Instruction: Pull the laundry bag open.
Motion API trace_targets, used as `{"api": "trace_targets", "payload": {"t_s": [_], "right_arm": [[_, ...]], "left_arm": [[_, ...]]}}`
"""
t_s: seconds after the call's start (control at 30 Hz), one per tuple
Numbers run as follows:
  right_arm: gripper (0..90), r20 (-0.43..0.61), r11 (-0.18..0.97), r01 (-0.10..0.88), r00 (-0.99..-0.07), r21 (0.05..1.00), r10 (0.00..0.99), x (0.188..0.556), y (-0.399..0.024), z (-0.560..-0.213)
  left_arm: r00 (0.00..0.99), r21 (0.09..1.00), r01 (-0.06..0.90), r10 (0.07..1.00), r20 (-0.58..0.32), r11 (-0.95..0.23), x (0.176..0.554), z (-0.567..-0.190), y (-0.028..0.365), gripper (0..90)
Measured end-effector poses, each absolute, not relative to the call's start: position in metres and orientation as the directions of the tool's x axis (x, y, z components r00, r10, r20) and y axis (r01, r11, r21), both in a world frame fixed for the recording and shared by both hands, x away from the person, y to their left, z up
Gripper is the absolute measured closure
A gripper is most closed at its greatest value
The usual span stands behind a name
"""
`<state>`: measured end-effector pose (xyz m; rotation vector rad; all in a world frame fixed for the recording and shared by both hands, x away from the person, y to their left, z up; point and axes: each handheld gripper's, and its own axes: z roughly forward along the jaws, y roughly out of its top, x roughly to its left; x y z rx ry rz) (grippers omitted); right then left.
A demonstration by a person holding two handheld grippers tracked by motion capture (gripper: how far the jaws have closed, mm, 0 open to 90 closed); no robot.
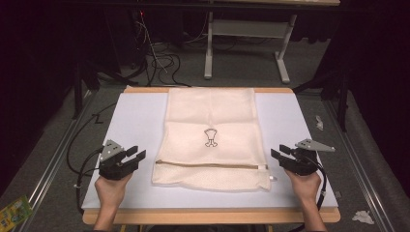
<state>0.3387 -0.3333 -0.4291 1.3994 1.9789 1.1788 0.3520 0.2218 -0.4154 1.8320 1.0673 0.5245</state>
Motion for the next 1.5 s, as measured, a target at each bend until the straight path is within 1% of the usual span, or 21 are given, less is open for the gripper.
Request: {"api": "trace_targets", "payload": {"t_s": [0.07,0.23,0.43,0.57,0.63,0.8,1.1,1.5], "right_arm": [[57.6,0.112,0.120,0.532,-0.383,0.839,0.917,0.338,-0.335,-0.429],[59.6,0.106,0.092,0.528,-0.333,0.844,0.937,0.338,-0.346,-0.431],[58.9,0.115,0.069,0.522,-0.311,0.850,0.944,0.337,-0.354,-0.433],[57.4,0.127,0.053,0.522,-0.302,0.851,0.945,0.336,-0.360,-0.435],[55.6,0.147,0.027,0.520,-0.289,0.854,0.946,0.335,-0.366,-0.437],[56.5,0.148,0.008,0.515,-0.261,0.857,0.954,0.333,-0.373,-0.440],[57.7,0.150,-0.021,0.513,-0.212,0.858,0.966,0.334,-0.387,-0.446],[57.8,0.150,-0.019,0.529,-0.205,0.849,0.967,0.341,-0.387,-0.453]], "left_arm": [[0.513,0.876,0.448,0.854,-0.087,-0.180,0.350,-0.416,0.229,59.5],[0.465,0.883,0.451,0.879,-0.107,-0.131,0.346,-0.418,0.246,57.9],[0.434,0.884,0.453,0.894,-0.109,-0.112,0.349,-0.422,0.255,56.5],[0.420,0.885,0.456,0.900,-0.117,-0.098,0.351,-0.426,0.256,55.8],[0.413,0.878,0.468,0.903,-0.121,-0.096,0.353,-0.430,0.257,55.0],[0.407,0.877,0.470,0.906,-0.112,-0.103,0.358,-0.434,0.256,53.9],[0.398,0.864,0.495,0.909,-0.128,-0.095,0.369,-0.445,0.250,52.2],[0.382,0.855,0.512,0.914,-0.140,-0.083,0.380,-0.455,0.245,51.0]]}}
